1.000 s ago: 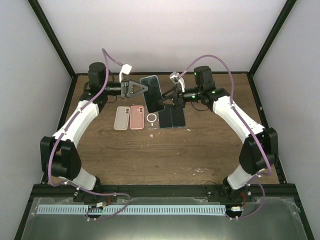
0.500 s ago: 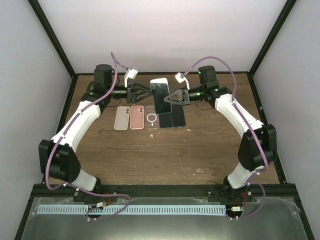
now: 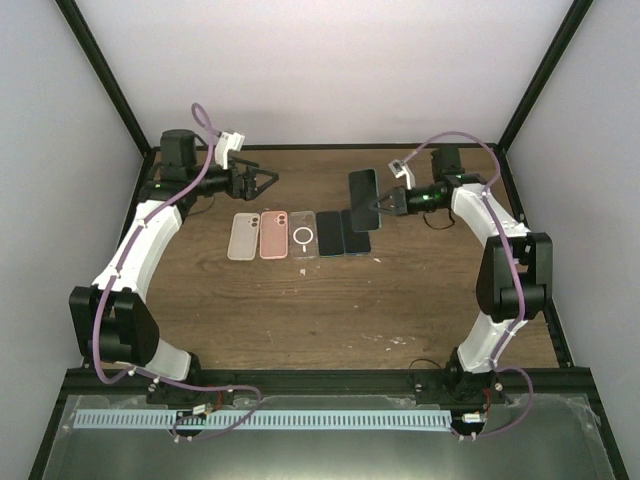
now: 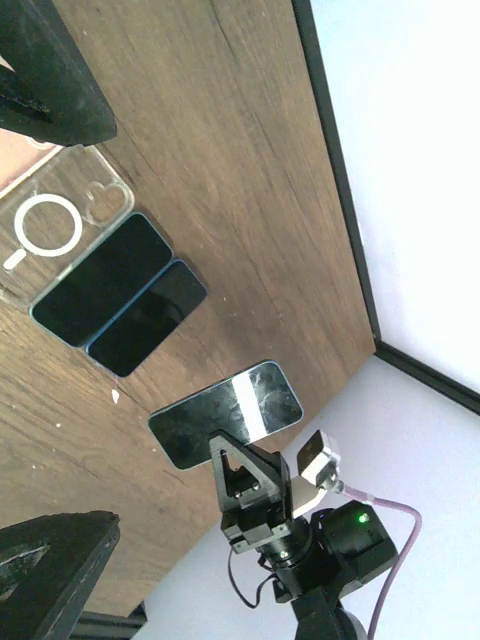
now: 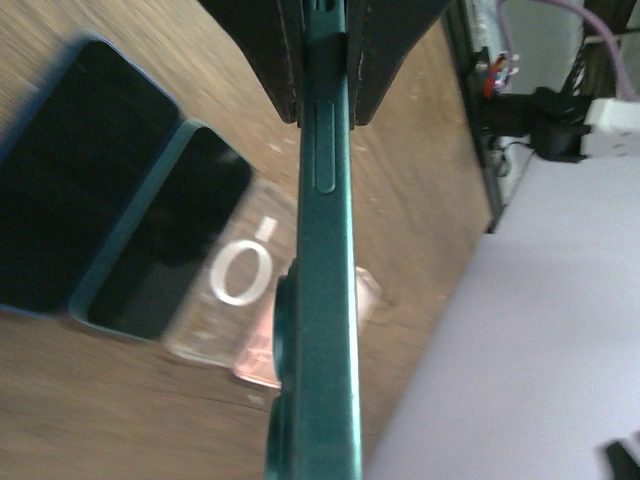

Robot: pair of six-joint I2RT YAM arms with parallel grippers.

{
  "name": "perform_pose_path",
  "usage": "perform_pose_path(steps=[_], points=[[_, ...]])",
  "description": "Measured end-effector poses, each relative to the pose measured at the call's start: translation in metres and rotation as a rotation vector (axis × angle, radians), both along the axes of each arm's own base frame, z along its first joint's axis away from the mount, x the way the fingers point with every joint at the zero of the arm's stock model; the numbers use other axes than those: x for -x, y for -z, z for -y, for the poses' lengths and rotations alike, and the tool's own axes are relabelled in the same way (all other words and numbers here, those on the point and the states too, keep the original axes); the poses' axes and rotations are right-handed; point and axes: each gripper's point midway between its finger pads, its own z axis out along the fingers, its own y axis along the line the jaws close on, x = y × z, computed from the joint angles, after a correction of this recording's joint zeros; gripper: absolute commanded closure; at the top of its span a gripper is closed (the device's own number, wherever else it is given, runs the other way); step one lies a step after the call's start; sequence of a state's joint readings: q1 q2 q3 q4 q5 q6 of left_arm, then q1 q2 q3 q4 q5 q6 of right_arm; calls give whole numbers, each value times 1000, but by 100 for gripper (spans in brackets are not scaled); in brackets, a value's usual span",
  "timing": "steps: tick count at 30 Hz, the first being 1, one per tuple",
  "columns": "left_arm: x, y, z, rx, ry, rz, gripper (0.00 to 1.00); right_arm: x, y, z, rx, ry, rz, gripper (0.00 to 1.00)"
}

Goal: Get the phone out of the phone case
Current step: Place the phone at the center of the board.

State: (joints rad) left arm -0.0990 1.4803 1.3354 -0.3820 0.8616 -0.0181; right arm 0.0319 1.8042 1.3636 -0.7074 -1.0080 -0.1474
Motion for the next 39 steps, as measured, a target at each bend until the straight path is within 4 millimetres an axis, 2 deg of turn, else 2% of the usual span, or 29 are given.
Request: perform_pose_path(steps=[5,7,10,12,19,28,30,34,36,39], points=[[4,10,-7,-46,-27,5,0,-8,62,40,114,64,-131,99],[5,14,-8,-63,-34,7,0,-10,86,49,147,75,-189,99],[5,22,-11,-87,-43,1,0,-8,109,53,175,75,-253,99],[5,26,-12,-100,-49,-5,0,-10,112,52,168,73,-275,98],[5,32,-15,-129,-52,-3,0,-34,115,47,115,82,-300,95],[5,47,-18,-161,-48,-28,0,-31,125,30,55,58,-371,84],[4,51,-18,-164,-50,-42,0,-30,128,26,63,48,-375,79],[1,59,-21,-169,-62,-68,0,-29,134,23,94,44,-378,60],[-1,60,-23,-168,-75,-77,0,-29,136,24,107,43,-370,43],[-4,59,-32,-155,-109,-94,0,-30,127,26,129,45,-322,17]])
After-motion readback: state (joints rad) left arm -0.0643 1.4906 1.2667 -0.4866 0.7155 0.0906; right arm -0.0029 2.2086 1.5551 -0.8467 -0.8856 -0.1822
